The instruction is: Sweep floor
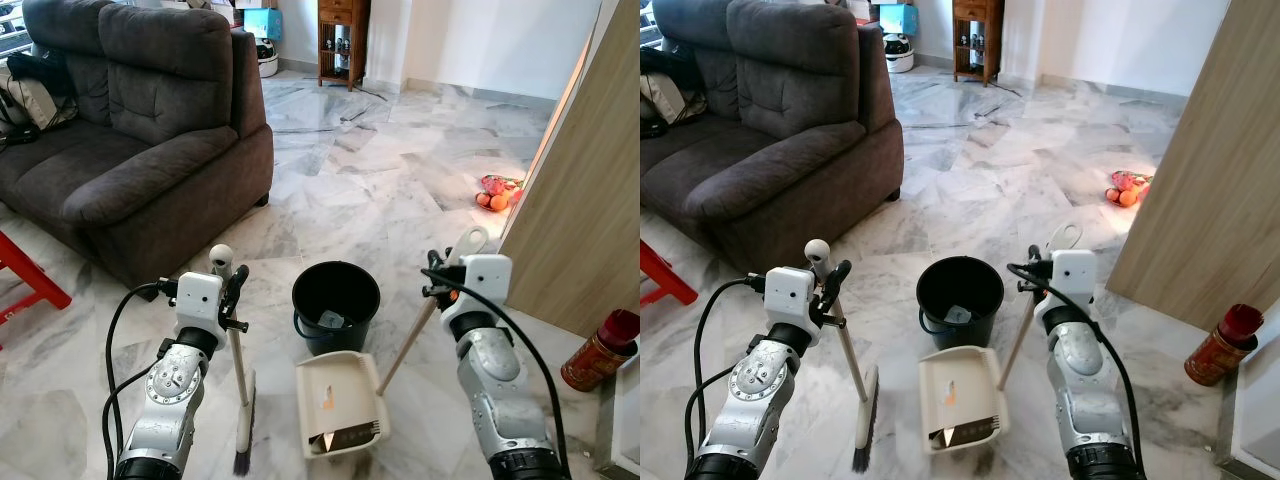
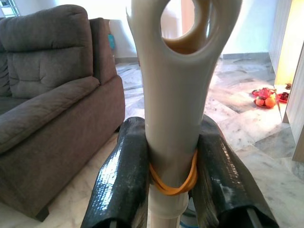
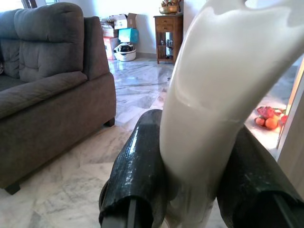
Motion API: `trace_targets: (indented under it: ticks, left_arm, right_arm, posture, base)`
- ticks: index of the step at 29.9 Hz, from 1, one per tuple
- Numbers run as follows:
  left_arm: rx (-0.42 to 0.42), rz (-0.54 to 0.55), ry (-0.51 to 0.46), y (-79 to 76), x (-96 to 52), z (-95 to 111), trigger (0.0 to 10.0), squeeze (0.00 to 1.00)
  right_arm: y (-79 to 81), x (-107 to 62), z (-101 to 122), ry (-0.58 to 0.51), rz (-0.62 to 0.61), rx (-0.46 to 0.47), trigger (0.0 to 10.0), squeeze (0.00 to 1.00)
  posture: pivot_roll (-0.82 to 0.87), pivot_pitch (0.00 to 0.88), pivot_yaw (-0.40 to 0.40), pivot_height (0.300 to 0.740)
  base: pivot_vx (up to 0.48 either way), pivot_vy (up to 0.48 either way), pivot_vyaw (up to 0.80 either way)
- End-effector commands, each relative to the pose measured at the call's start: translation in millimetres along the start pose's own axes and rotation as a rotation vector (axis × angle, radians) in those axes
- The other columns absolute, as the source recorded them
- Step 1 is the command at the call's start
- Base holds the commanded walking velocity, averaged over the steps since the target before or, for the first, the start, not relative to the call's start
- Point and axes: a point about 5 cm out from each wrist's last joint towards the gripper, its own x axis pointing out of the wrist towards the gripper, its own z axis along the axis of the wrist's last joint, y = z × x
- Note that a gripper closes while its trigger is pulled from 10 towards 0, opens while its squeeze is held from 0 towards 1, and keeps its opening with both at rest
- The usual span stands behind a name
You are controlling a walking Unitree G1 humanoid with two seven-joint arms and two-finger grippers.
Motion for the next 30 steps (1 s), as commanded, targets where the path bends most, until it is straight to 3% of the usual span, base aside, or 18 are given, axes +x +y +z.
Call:
trace_targets:
  ticks: [1,9,17,22,30]
  left_arm:
    - [0.019,0.005,-0.059,5.1,4.0,13.7,10.0,0.0]
    - [0.017,0.003,-0.061,5.4,4.6,14.0,10.0,0.0]
    - [0.016,0.001,-0.061,5.3,4.6,14.5,10.0,0.0]
    - [0.016,0.0,-0.061,5.2,4.5,14.4,10.0,0.0]
    - [0.012,-0.002,-0.062,4.3,4.2,14.2,10.0,0.0]
  right_arm:
    - [2.8,5.2,24.2,-0.073,0.013,-0.001,10.0,0.0]
    - [-5.8,9.0,50.3,-0.066,-0.007,-0.044,10.0,0.0]
    - [1.0,11.4,82.5,-0.124,-0.009,-0.044,10.0,0.0]
    - [1.5,12.2,89.0,-0.134,-0.017,-0.043,10.0,0.0]
    - [-1.0,12.6,118.7,-0.168,-0.054,-0.059,10.0,0.0]
  posture:
    - [0.05,0.023,0.053,0.74]
    - [0.05,0.024,0.055,0.74]
    - [0.05,0.027,0.058,0.74]
    - [0.05,0.028,0.058,0.74]
    - [0.05,0.015,0.058,0.74]
  base:
    - [0.0,0.0,0.0]
    - [0.0,0.0,0.0]
    - [0.0,0.0,0.0]
    - [0.0,0.0,0.0]
    - [0.0,0.0,0.0]
